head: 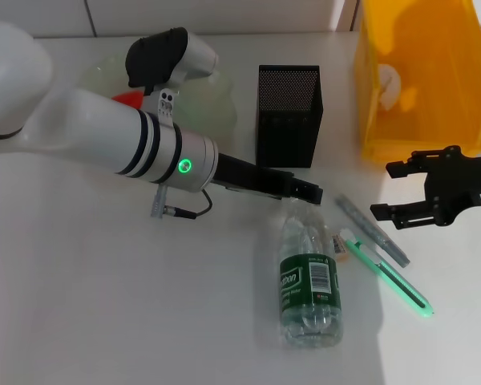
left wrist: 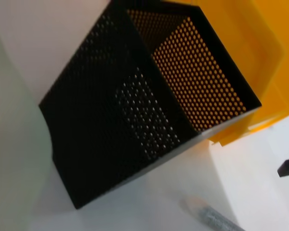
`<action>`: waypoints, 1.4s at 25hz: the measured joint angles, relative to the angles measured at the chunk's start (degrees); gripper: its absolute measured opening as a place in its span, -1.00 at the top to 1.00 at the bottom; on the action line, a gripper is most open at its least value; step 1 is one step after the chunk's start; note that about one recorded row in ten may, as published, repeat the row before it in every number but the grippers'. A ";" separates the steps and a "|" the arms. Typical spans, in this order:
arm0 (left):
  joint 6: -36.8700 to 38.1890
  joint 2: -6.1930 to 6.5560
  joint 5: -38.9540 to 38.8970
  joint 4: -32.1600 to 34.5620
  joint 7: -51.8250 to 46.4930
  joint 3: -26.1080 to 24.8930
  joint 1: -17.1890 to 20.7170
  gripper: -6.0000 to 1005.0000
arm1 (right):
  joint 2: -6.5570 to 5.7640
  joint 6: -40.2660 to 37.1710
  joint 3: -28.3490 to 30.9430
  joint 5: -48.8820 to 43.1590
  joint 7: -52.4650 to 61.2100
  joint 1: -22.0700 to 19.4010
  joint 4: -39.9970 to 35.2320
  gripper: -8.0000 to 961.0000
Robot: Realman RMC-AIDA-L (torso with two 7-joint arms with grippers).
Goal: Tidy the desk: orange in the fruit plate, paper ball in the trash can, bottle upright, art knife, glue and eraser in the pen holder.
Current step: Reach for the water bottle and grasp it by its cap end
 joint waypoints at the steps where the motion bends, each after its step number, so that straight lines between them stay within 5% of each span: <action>1: -0.63 0.00 -0.55 -0.16 0.48 -0.01 0.26 -0.33 | 0.00 0.00 0.01 -0.01 0.00 0.04 0.00 -0.64; 7: -0.75 0.04 -1.35 -0.60 2.75 0.36 0.33 -0.30 | 0.01 0.00 0.04 -0.01 0.10 0.39 0.00 -0.64; 25: 1.44 0.19 -1.34 1.92 8.76 0.70 1.59 0.99 | -0.04 0.55 0.04 -0.28 0.33 1.36 0.07 -0.64; 35: 8.95 0.78 5.00 15.38 6.26 -2.06 7.68 0.99 | -0.08 1.29 0.03 -0.68 1.20 1.96 0.09 -0.64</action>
